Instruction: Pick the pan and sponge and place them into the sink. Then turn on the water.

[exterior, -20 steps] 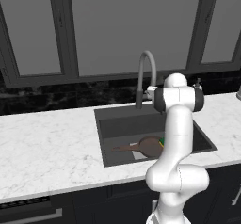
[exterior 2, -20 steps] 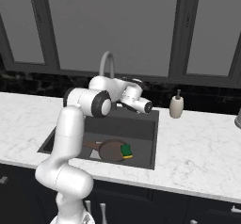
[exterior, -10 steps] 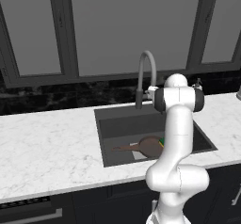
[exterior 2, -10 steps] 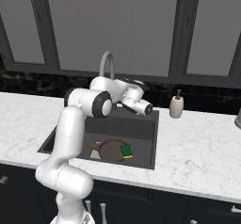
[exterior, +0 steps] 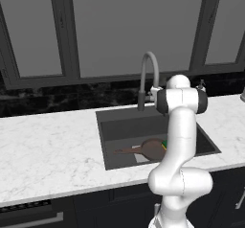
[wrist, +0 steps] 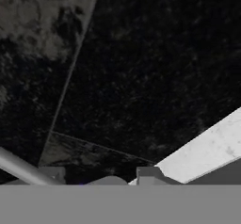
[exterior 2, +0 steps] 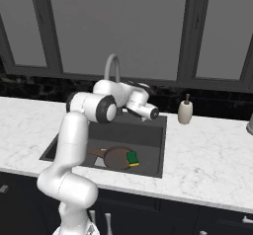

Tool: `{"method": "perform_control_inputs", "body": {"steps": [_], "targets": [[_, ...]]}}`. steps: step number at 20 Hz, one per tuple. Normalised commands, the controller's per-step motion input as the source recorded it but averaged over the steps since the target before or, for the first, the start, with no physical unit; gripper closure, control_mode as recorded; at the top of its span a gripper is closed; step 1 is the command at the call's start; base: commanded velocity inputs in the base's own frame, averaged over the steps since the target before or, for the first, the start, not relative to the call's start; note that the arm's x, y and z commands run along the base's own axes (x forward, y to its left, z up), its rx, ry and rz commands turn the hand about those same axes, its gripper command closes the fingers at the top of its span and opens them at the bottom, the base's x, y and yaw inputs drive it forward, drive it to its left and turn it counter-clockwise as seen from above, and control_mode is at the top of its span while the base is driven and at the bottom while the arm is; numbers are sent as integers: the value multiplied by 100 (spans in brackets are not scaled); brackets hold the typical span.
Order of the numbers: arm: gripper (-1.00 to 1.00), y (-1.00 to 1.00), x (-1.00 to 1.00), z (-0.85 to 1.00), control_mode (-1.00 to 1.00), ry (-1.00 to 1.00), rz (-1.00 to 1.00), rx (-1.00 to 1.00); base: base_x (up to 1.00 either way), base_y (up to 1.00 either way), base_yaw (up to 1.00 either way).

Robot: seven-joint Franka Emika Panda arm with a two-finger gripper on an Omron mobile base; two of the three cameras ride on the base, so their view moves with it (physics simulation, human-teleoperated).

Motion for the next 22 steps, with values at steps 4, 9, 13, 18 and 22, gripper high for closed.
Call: {"method": "perform_control_inputs", "body": {"steps": [4,9,13,18,22], "targets": [[100,-20,11,-18,-100,30,-7,25,0,0,0],[100,-22,2,-32,-100,19,-2,31,0,0,0],[100,-22,0,-28,-100,16,-2,28,0,0,0],[100,-3,0,-21,-100,5,0,9,0,0,0],[100,0,0,0,-100,0,0,0,0,0,0]]}}
